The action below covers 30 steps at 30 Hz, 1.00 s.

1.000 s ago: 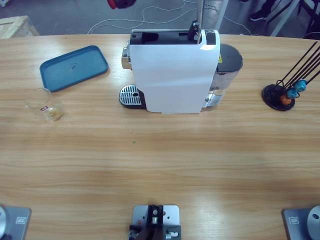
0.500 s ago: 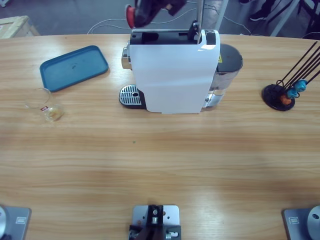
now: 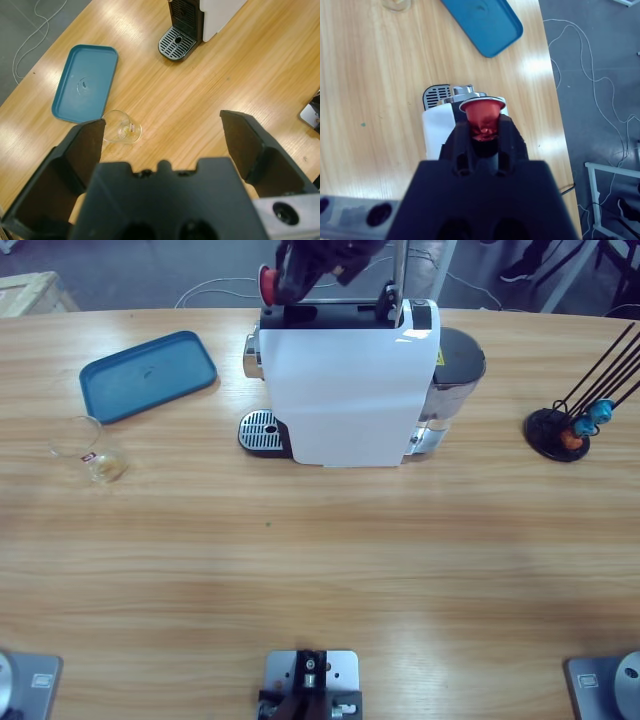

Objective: Pour coffee

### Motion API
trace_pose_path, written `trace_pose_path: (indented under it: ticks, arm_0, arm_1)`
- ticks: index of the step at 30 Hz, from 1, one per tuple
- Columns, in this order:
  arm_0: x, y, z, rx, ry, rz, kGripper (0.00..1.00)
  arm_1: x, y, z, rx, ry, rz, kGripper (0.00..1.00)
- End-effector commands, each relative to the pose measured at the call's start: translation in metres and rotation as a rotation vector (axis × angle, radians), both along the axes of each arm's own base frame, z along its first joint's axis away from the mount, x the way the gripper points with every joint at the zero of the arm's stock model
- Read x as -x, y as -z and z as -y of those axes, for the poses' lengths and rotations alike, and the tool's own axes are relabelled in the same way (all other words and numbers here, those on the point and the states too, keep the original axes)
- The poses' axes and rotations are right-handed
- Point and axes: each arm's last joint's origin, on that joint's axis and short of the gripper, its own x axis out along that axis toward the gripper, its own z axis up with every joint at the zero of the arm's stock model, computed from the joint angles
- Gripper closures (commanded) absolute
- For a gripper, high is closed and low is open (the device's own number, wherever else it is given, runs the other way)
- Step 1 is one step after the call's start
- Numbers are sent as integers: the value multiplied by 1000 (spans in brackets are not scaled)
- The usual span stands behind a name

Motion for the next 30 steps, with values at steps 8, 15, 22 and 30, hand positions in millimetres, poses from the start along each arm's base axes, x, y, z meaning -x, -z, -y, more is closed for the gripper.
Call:
trace_pose_path:
  ticks: [8, 15, 22, 30]
  arm_0:
    - [-8, 7, 5, -19, -8, -23, 0]
    - [-8, 7, 5, -19, -10, -23, 0]
    - [-7, 7, 4, -17, -12, -21, 0]
    - [-7, 9, 3, -20, -14, -25, 0]
  arm_1:
    - [-14, 38, 6, 80, 4, -54, 1000]
    - [-3, 38, 18, 112, 1, -51, 1000]
    - [-8, 40, 12, 97, -6, -56, 999]
    - [-6, 39, 12, 79, -9, -73, 61]
